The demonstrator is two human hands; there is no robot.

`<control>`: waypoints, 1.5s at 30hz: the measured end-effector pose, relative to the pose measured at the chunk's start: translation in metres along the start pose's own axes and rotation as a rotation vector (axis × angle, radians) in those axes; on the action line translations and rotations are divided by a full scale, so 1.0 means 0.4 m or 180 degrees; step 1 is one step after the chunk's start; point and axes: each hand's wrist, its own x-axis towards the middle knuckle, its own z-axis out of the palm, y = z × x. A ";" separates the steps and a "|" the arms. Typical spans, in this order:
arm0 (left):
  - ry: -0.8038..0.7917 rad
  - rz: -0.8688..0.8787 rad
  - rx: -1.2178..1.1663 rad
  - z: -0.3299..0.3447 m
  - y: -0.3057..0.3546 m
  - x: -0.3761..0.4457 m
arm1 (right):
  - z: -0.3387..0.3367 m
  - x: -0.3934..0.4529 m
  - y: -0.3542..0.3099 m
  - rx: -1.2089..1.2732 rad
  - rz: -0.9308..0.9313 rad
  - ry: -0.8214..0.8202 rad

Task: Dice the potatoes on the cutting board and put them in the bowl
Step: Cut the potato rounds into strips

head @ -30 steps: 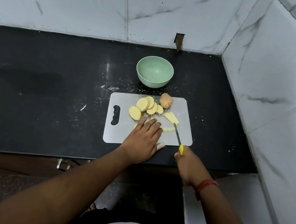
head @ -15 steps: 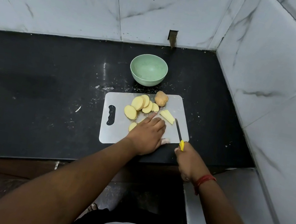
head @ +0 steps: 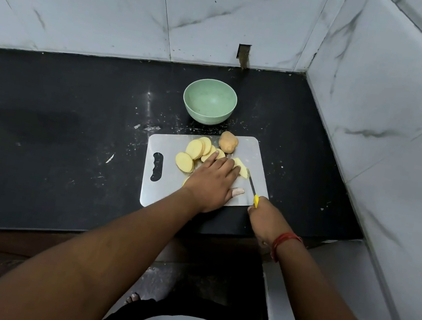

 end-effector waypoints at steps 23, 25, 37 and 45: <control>0.0220 0.0108 -0.0467 0.007 0.017 -0.013 | -0.001 0.007 -0.008 -0.0244 -0.0105 -0.0082; 0.0231 0.0116 -0.0517 0.006 0.017 -0.013 | -0.007 0.013 -0.009 -0.0268 -0.0119 -0.0087; 0.0385 0.0089 -0.0532 0.021 0.024 -0.046 | -0.001 -0.013 -0.001 -0.0148 -0.0204 0.0037; 0.0502 -0.0091 -0.0382 0.063 0.029 -0.104 | 0.004 -0.030 0.006 -0.0165 -0.0138 -0.0060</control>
